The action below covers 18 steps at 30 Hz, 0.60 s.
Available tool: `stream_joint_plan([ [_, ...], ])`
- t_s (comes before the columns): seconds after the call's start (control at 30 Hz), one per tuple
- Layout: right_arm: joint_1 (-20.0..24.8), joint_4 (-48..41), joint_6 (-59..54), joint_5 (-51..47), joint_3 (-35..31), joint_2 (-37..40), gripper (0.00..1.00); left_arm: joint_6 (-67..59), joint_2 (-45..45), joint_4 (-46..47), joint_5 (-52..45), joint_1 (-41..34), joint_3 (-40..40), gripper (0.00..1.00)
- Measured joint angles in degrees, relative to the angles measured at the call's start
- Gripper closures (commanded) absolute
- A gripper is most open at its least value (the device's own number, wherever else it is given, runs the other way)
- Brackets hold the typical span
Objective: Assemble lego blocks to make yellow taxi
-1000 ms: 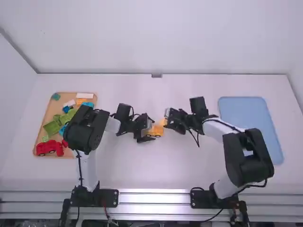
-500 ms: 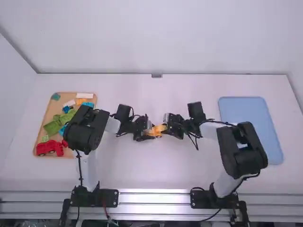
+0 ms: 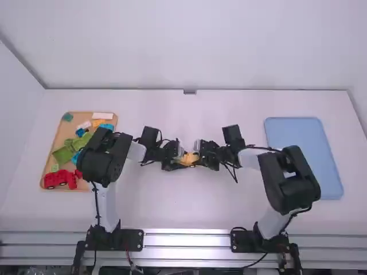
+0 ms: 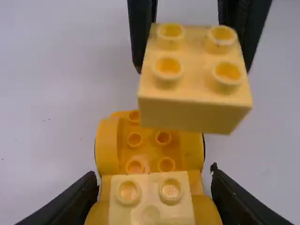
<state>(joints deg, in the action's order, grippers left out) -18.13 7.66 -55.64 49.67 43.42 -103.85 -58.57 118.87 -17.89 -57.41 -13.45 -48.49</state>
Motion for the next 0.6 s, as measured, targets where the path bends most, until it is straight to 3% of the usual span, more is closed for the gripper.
stream_joint_plan([
  [0.37,-1.0,-0.3,1.3,-5.4,0.0,0.0,1.00,-2.3,0.0,3.8,-1.2,0.0,-0.7,0.44],
  [0.6,0.2,-0.9,1.0,-5.9,-0.1,0.0,1.00,-4.0,0.0,4.9,-1.3,0.0,-0.7,0.35],
])
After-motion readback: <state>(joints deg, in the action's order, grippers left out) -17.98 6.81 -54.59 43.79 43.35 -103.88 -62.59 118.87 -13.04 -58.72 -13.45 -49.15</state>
